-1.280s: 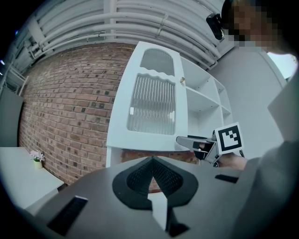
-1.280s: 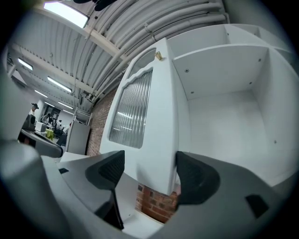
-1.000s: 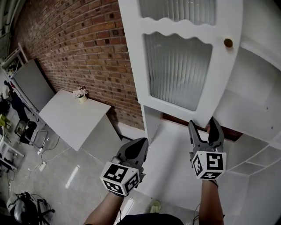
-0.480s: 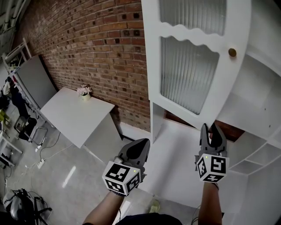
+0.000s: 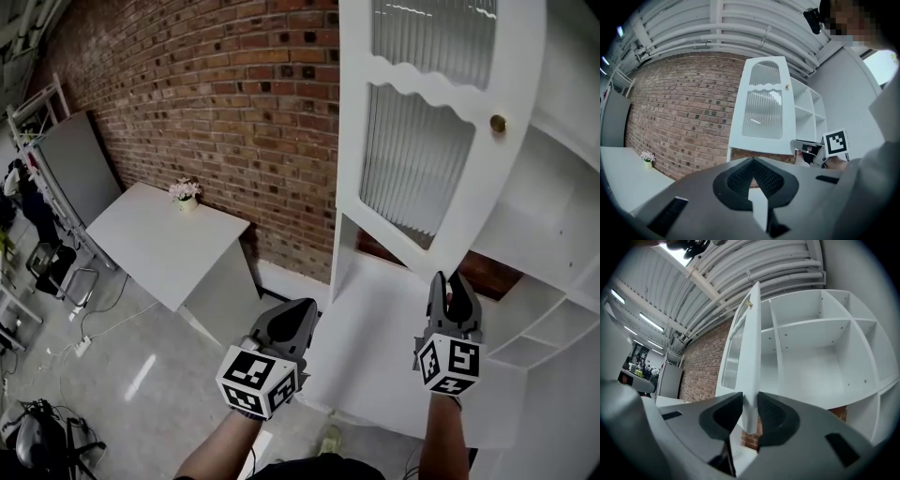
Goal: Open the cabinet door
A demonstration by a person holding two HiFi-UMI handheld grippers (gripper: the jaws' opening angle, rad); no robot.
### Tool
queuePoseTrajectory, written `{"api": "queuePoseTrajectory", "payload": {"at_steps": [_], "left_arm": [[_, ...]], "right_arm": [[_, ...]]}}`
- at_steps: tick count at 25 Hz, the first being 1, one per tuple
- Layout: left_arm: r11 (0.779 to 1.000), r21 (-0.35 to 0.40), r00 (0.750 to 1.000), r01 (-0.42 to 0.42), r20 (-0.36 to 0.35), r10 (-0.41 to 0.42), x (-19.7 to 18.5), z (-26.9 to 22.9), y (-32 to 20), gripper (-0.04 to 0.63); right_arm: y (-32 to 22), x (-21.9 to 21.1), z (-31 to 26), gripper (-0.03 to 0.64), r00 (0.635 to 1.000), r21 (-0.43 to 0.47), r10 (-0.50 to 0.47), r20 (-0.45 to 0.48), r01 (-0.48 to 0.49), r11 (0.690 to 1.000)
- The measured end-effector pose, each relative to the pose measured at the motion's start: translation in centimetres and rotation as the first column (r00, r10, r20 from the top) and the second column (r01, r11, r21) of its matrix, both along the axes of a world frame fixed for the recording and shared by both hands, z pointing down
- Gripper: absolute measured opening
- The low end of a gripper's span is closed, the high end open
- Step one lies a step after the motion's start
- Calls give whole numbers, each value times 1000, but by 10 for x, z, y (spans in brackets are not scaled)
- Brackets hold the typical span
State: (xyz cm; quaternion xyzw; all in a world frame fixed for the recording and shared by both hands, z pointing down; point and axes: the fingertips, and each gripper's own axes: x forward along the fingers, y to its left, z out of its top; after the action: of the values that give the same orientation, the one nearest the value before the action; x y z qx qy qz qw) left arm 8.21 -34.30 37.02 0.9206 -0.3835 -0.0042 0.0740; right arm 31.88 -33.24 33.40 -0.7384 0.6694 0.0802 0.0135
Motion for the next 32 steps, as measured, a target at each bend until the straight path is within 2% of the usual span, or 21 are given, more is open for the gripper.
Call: {"api": "queuePoseTrajectory", "payload": {"at_steps": [8, 21, 32], "left_arm": [[1000, 14, 1000, -21, -16, 21, -27, -6, 19, 5], [999, 18, 999, -27, -37, 28, -62, -11, 36, 5], [1000, 23, 998, 7, -56, -6, -92, -16, 46, 5]], "right_arm": [[20, -30, -1, 67, 1000, -10, 11, 3, -10, 1000], [39, -95, -3, 61, 998, -29, -52, -33, 51, 998], [39, -163, -4, 64, 981, -48, -178, -77, 174, 984]]}}
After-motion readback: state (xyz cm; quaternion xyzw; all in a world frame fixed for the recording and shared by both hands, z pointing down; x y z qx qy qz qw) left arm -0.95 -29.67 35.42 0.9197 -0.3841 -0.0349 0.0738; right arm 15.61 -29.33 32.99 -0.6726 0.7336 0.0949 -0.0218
